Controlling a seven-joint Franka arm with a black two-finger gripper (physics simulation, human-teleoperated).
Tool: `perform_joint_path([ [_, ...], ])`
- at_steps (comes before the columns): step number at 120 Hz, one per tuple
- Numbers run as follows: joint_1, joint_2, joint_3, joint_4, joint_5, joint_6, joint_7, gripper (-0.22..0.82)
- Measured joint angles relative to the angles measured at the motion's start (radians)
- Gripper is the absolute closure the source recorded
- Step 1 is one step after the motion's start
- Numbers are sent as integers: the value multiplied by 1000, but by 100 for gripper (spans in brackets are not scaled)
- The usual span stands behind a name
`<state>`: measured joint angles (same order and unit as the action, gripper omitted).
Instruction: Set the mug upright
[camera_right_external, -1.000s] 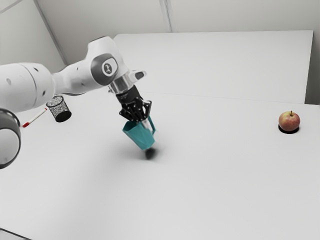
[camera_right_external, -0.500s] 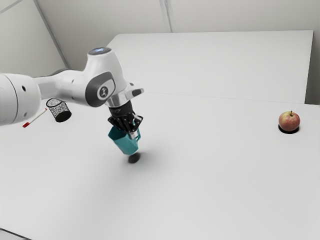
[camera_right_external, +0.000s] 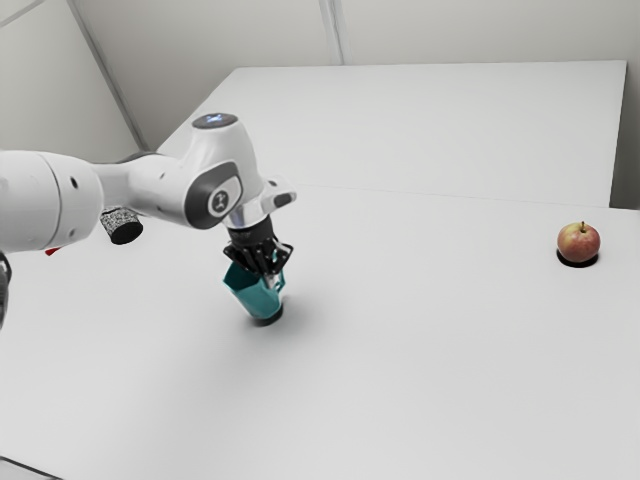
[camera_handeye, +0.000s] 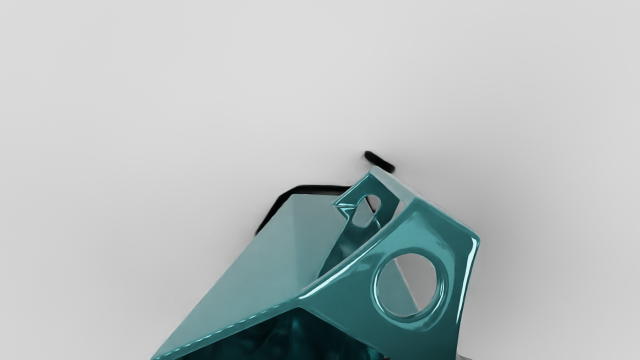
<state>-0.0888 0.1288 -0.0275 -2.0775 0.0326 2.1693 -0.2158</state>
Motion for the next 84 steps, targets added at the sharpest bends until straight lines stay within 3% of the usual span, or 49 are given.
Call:
perform_joint_path([
  [32,-3,27,0,1,2,24,-16,78],
  [58,-3,9,0,2,-4,25,-19,32],
  [84,-10,-63,0,2,-5,4,-18,12],
])
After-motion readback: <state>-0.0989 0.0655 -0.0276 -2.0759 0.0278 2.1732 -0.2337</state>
